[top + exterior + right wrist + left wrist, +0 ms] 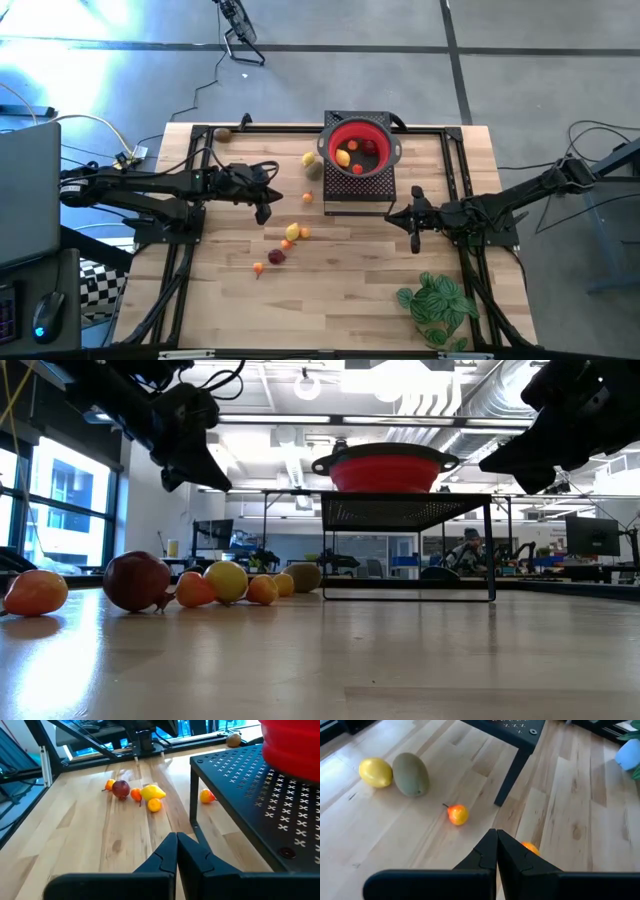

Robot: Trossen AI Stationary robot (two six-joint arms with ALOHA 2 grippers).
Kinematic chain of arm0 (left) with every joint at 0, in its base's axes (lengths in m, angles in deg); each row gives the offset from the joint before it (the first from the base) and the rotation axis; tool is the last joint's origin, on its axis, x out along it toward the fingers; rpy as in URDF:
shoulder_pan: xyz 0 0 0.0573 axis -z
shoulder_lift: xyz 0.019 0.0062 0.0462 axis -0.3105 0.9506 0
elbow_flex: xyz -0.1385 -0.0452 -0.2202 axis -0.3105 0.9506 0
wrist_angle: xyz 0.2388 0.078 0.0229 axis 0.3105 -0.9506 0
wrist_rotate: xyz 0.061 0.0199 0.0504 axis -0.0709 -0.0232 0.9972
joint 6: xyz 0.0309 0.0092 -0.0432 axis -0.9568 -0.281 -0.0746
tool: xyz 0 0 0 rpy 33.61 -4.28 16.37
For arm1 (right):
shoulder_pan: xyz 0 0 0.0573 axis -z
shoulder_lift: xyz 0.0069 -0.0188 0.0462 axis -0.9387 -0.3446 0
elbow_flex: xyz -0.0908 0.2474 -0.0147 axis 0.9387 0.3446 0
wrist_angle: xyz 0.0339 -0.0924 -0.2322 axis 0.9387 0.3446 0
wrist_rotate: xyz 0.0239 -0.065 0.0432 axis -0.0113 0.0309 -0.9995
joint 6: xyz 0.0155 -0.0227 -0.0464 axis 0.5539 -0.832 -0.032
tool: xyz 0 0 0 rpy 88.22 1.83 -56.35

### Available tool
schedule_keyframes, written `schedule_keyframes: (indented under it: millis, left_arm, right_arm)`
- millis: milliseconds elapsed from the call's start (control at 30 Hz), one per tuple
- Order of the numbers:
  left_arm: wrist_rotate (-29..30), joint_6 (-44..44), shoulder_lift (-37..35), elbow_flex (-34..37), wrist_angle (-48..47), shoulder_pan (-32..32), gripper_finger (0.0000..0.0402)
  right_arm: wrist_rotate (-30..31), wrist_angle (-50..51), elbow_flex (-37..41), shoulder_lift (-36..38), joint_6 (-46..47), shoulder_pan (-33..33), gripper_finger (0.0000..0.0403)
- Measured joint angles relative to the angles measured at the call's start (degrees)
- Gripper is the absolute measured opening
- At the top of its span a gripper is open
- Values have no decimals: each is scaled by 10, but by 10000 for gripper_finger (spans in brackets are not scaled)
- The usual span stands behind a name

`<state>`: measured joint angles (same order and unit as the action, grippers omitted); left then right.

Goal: Pick & Place Fruit
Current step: Put the bottom yellow lemon into the red strainer bowl on the shelf

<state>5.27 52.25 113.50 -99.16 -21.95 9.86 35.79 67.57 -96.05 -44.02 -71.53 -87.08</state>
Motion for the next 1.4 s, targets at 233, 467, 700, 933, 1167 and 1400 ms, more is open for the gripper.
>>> schedule_keyframes:
  millis: [233, 467, 700, 933, 1167, 1400]
  left_arm:
    - [18, 55, 0, -1, 37, 19, 0]
    - [94, 69, 12, -56, -10, 93, 0]
    - [177, 130, 61, -152, -151, 168, 0]
    - [188, 166, 156, -294, -278, 204, 0]
    - [171, 198, 283, -468, -521, 206, 0]
    - [117, 202, 334, -523, -593, 206, 0]
  right_arm:
    - [0, 0, 0, 0, 0, 0, 2]
    - [0, 0, 0, 0, 1, 0, 2]
    - [0, 0, 0, 0, 2, 0, 2]
    - [0, 0, 0, 0, 0, 0, 2]
    - [0, 7, 0, 0, 0, 0, 2]
    - [0, 7, 0, 0, 0, 0, 2]
